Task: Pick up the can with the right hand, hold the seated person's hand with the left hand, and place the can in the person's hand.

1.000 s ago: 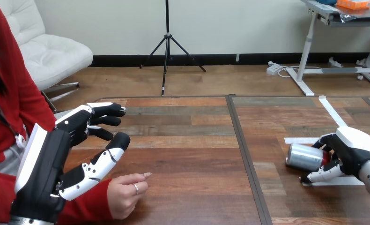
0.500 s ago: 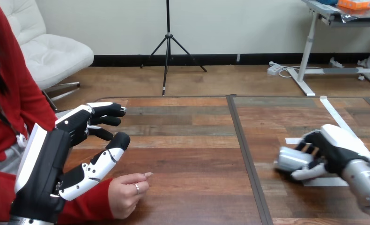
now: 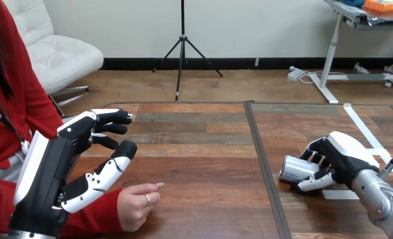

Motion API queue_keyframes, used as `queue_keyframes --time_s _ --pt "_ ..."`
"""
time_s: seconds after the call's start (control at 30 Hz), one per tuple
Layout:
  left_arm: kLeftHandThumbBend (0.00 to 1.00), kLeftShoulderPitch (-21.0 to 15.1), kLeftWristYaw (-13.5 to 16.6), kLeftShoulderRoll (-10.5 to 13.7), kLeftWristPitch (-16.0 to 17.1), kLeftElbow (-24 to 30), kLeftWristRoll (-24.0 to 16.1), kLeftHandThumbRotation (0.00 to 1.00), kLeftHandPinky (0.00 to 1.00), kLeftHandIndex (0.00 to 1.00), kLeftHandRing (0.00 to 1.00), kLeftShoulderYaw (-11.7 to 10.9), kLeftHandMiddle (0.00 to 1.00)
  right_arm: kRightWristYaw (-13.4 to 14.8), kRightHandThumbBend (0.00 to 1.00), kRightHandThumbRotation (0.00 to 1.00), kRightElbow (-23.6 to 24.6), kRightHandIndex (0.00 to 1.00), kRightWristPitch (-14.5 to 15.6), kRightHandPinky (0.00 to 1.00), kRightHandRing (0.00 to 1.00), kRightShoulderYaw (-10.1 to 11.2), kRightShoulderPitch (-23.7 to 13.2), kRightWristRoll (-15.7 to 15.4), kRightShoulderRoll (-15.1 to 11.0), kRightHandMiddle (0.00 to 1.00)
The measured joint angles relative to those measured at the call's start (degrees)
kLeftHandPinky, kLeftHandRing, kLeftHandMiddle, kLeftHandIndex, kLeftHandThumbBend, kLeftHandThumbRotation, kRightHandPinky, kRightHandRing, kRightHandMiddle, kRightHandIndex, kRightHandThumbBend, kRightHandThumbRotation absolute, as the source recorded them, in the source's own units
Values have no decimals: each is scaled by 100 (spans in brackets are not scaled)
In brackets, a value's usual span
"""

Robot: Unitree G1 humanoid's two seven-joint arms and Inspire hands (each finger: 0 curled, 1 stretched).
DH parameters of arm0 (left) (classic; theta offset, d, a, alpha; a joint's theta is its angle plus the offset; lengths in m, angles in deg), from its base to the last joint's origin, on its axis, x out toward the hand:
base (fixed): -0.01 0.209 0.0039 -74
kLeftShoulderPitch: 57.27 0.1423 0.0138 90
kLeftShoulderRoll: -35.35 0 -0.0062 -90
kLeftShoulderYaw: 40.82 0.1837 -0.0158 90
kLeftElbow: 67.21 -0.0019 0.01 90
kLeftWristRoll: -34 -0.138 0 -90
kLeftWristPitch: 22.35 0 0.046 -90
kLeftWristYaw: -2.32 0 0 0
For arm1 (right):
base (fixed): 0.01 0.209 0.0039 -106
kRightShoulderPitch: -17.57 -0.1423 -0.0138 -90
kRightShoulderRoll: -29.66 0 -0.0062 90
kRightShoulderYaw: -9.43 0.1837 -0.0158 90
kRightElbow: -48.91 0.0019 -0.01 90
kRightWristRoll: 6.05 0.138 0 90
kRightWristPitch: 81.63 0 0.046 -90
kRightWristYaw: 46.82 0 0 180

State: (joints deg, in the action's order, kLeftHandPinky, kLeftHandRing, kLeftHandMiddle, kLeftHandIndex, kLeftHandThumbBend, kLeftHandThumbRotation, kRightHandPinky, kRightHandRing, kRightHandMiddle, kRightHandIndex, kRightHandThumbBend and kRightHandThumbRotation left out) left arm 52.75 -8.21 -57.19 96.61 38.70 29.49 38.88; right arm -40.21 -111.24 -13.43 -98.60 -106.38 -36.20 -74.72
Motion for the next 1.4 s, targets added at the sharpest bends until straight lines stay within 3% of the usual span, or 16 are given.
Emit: queue_keyframes --time_s 0.83,1.4 --pt "47 0 4 0 20 -6 -32 50 57 65 68 0 71 24 63 0 -1 48 -51 38 42 -2 1 -18 -9 47" --pt "47 1 4 0 20 -6 -32 51 57 66 69 0 71 25 61 0 8 49 -280 38 43 -45 3 -180 -109 49"
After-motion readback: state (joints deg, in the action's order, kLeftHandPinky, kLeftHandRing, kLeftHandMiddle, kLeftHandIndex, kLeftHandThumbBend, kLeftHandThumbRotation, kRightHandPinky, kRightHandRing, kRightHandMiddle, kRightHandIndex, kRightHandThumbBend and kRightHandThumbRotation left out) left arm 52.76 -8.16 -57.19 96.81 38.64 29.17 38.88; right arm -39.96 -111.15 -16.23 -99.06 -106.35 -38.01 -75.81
